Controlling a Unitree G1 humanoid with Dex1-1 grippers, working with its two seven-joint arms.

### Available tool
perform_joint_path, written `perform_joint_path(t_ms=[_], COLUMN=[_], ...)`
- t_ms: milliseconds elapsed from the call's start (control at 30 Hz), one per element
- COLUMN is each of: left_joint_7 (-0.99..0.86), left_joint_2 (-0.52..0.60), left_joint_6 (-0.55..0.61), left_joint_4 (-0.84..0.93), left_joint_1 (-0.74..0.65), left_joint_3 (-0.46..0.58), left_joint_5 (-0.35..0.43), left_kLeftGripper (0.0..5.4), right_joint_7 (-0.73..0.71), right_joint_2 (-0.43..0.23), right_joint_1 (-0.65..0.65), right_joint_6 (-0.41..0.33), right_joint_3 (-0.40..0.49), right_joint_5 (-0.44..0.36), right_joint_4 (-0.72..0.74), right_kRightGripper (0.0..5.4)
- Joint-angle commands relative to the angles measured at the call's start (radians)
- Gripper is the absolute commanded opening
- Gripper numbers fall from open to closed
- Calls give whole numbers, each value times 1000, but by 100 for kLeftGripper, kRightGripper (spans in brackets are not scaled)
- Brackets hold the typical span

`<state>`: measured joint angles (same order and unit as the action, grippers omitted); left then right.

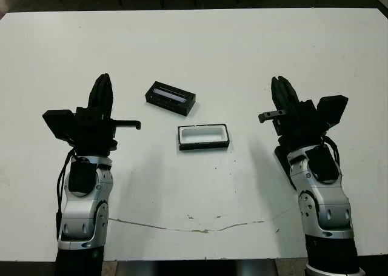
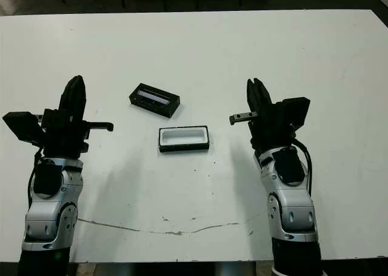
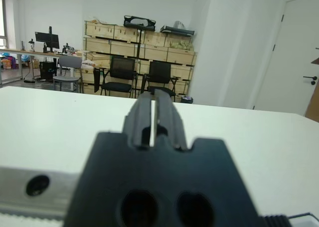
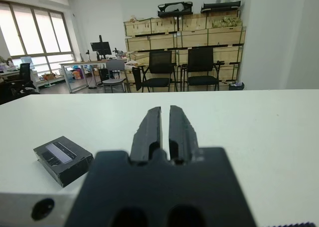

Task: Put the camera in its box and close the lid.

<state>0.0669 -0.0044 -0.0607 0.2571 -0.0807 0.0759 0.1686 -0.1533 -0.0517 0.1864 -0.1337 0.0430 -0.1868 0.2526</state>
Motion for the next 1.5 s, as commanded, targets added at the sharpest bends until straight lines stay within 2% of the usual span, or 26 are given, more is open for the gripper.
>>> perform_joint_path(t_ms=[33, 300, 400, 600, 700, 800, 900, 933, 1067, 1167, 1367, 1500], left_joint_7=[7, 3, 2, 3, 6, 11, 10, 7, 7, 10, 13, 24], left_joint_2=[11, 24, 23, 16, 17, 17, 13, 12, 9, 8, 12, 17], left_joint_6=[17, 27, 24, 27, 25, 19, 19, 21, 19, 15, 10, 7], left_joint_4=[0, -32, -23, 21, 25, 17, 13, 15, 16, 13, 11, 1], left_joint_1=[20, -14, -7, 37, 48, 50, 50, 52, 55, 58, 66, 65], left_joint_3=[7, 12, 13, 12, 13, 13, 9, 7, 4, 2, 3, 11], left_joint_5=[11, -8, -11, -1, 2, 5, 6, 3, 4, 8, 6, 18], left_kLeftGripper=[1, 1, 1, 1, 1, 1, 1, 1, 0, 0, 0, 0], right_joint_7=[3, -18, -42, -141, -207, -250, -253, -268, -293, -311, -356, -342], right_joint_2=[-5, -18, -35, -163, -230, -294, -364, -386, -439, -446, -474, -466], right_joint_1=[-20, 11, -6, -92, -156, -246, -358, -392, -497, -571, -641, -647], right_joint_6=[-21, -13, -21, -16, -16, -62, -210, -239, -339, -367, -365, -369], right_joint_3=[-4, -17, 2, 95, 160, 230, 312, 341, 417, 417, 354, 319], right_joint_5=[0, 9, -16, -66, -128, -197, -309, -346, -479, -517, -461, -424], right_joint_4=[0, -49, -32, 68, 119, 210, 353, 383, 459, 482, 455, 432], right_kRightGripper=[0, 0, 0, 0, 0, 0, 0, 0, 44, 91, 197, 268])
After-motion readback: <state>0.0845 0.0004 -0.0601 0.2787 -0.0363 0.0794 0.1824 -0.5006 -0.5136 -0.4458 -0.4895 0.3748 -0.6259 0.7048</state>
